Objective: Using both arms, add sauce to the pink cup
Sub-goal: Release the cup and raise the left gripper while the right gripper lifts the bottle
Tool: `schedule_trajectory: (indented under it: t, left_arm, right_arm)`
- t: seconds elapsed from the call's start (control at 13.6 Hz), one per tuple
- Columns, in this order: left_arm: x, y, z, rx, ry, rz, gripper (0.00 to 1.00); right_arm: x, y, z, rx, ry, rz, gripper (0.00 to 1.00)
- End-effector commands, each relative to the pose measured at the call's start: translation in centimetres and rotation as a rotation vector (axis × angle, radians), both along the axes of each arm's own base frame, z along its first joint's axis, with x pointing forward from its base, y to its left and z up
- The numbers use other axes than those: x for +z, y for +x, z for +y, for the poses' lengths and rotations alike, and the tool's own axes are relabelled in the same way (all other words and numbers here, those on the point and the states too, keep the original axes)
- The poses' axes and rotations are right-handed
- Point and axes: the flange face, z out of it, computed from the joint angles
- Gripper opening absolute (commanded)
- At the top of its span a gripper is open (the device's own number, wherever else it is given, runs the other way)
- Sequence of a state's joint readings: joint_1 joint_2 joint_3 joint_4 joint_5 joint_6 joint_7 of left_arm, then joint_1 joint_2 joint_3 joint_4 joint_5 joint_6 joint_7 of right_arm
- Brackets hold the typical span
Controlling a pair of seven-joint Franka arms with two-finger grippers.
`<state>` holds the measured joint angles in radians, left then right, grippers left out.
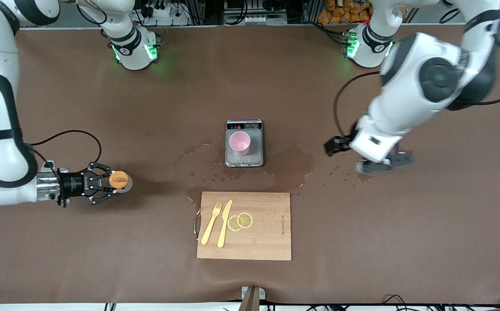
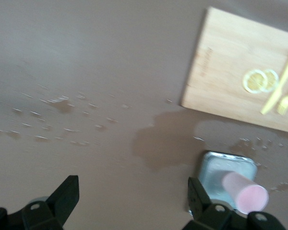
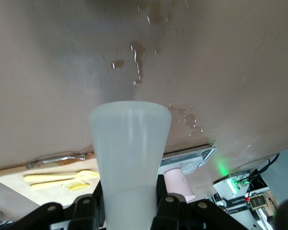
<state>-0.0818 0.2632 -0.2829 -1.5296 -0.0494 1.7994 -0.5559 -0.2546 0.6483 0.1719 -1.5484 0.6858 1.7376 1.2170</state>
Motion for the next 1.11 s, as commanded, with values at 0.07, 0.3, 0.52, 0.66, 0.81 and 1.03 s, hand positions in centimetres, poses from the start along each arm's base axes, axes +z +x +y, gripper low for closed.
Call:
schedule_trajectory:
  t: [0.07,0.3,0.52,0.66,0.81,1.03]
  left_arm:
    - [0.9,-0.7,3.2,-0.027,0.014,-0.001,1.0]
    - [2.7,-2.3,6.4,-0.083,0.037,-0.019,1.0]
    - [5.3,-3.5,11.0,-0.154,0.052,-0.041,1.0]
    - [7.2,-5.5,12.8,-0.262,0.065,-0.007,1.0]
    - [9.5,-6.9,13.8,-0.304,0.08,-0.041,1.0]
    - [11.4,-7.5,15.6,-0.415,0.08,-0.062,1.0]
  right_arm:
    - [3.4,-1.4,3.3,-0.007,-0.103,0.04,0.4]
    - [5.1,-1.6,7.4,-0.006,-0.232,0.071,0.37]
    - [6.2,-1.9,10.1,-0.014,-0.278,0.093,0.36]
    - [6.6,-2.4,12.1,-0.025,-0.368,0.13,0.36]
    - [7.7,-3.3,13.6,-0.021,-0.417,0.135,0.36]
    - [8.2,-5.0,16.6,0.046,-0.468,0.107,0.36]
